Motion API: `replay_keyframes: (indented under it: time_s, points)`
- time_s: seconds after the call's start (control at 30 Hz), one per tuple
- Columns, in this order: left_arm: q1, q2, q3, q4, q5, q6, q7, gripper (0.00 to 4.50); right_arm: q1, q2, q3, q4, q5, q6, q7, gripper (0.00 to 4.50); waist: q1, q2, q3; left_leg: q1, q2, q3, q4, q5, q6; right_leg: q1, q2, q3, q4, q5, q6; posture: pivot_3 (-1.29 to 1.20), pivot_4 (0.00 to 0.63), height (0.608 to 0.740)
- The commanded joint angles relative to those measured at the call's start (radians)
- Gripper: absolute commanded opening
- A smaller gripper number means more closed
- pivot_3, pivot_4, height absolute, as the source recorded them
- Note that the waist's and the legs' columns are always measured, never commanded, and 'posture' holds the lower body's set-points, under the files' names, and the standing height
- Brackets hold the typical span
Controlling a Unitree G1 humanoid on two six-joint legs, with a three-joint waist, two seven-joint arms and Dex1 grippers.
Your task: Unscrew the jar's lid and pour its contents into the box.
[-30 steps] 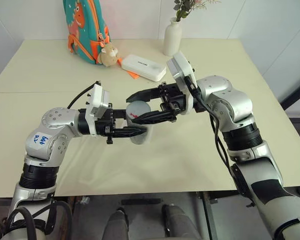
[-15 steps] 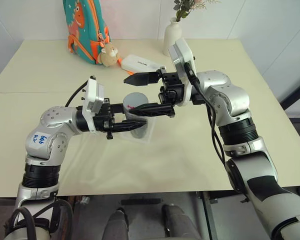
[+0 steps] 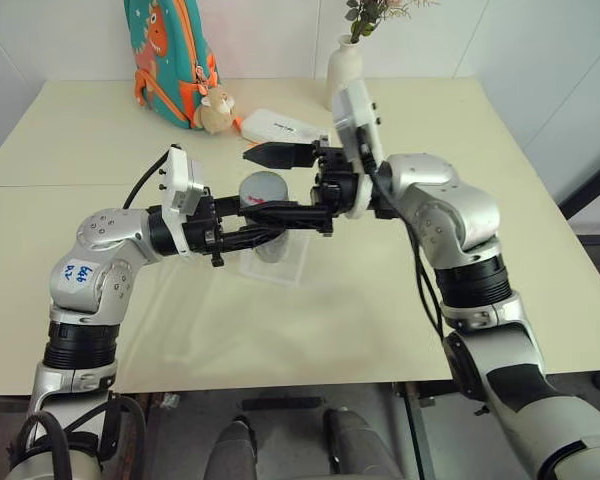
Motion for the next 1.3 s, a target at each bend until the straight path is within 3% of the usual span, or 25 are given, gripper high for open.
replay_keyframes:
  time_s: [0.03,0.37,0.9,1.03,1.3]
  points:
    - [-0.021,-0.007,0.008,-0.023,-0.006,-0.017,0.007,1.95,-0.005,0.021,0.004,-0.064,0.001,0.014,-0.042,4.48,0.001,0.0,0.0,0.0,0.0,0.0,0.0,0.0,0.0,0.0,0.0,0.0,0.0,0.0,0.0,0.0,0.15,0.74]
    - [-0.017,-0.019,0.004,-0.046,-0.019,-0.004,0.012,1.95,-0.032,0.017,0.0,0.045,-0.079,-0.09,-0.053,4.48,0.0,0.0,0.0,0.0,0.0,0.0,0.0,0.0,0.0,0.0,0.0,0.0,0.0,0.0,0.0,0.0,0.15,0.74]
    - [0.023,0.007,0.019,-0.074,-0.036,0.01,0.021,1.95,-0.065,-0.177,-0.104,0.287,-0.075,-0.207,0.087,4.48,0.001,0.0,0.0,0.0,0.0,0.0,0.0,0.0,0.0,0.0,0.0,0.0,-0.001,0.0,0.0,0.0,0.15,0.74]
    - [0.025,0.008,0.024,-0.078,-0.035,0.017,0.019,1.95,-0.065,-0.205,-0.129,0.319,-0.065,-0.183,0.107,4.48,0.012,0.0,0.0,-0.001,0.0,0.0,0.0,0.0,0.0,0.0,0.0,0.0,-0.002,0.0,0.0,0.0,0.15,0.74]
    - [0.026,0.011,0.026,-0.072,-0.031,0.019,0.02,1.95,-0.036,-0.214,-0.15,0.166,0.039,-0.023,0.159,4.48,-0.002,0.0,0.0,0.0,0.0,0.0,0.0,0.0,0.0,0.0,0.0,0.001,-0.001,0.0,0.0,0.0,0.15,0.74]
